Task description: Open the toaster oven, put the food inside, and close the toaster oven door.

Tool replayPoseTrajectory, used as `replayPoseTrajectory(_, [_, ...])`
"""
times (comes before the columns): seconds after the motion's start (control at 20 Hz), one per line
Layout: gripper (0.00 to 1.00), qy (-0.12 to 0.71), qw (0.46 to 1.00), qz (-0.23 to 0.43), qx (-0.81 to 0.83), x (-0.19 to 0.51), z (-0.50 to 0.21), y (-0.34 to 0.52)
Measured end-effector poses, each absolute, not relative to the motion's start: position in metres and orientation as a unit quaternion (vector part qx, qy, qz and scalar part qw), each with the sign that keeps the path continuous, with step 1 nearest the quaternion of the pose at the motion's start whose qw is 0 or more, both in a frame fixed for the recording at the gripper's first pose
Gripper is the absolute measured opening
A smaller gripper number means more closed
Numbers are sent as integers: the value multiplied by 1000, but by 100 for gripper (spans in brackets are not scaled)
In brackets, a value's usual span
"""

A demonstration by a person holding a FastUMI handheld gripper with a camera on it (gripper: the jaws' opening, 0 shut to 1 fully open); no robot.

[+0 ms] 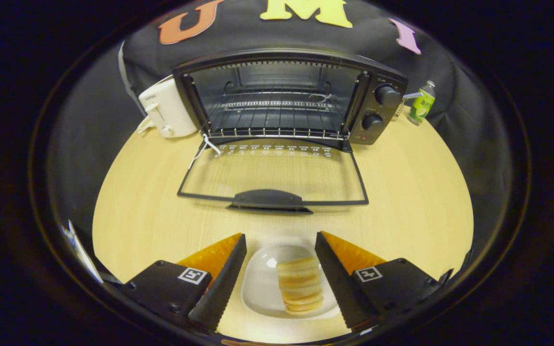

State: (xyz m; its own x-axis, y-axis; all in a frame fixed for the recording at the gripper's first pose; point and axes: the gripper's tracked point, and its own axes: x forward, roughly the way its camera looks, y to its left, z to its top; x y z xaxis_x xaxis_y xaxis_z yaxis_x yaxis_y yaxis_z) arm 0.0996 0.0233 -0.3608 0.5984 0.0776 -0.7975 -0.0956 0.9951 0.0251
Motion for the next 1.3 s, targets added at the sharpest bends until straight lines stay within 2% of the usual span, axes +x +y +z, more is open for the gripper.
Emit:
replayPoseTrajectory(0.25, [96, 433, 896, 95, 15, 59, -379, 16])
replayPoseTrajectory(0.6, [95, 392, 915, 92, 21, 48, -397, -4])
replayPoseTrajectory(0.65, [93, 380, 921, 83, 35, 49, -397, -7])
replayPoseTrajectory(0.8, [76, 361, 928, 82, 52, 50, -410, -10])
replayPoseTrajectory(1.05, [60, 342, 929, 136, 47, 50, -405, 4])
replayPoseTrajectory(1.3, [58, 286, 941, 154, 100, 68, -361, 13])
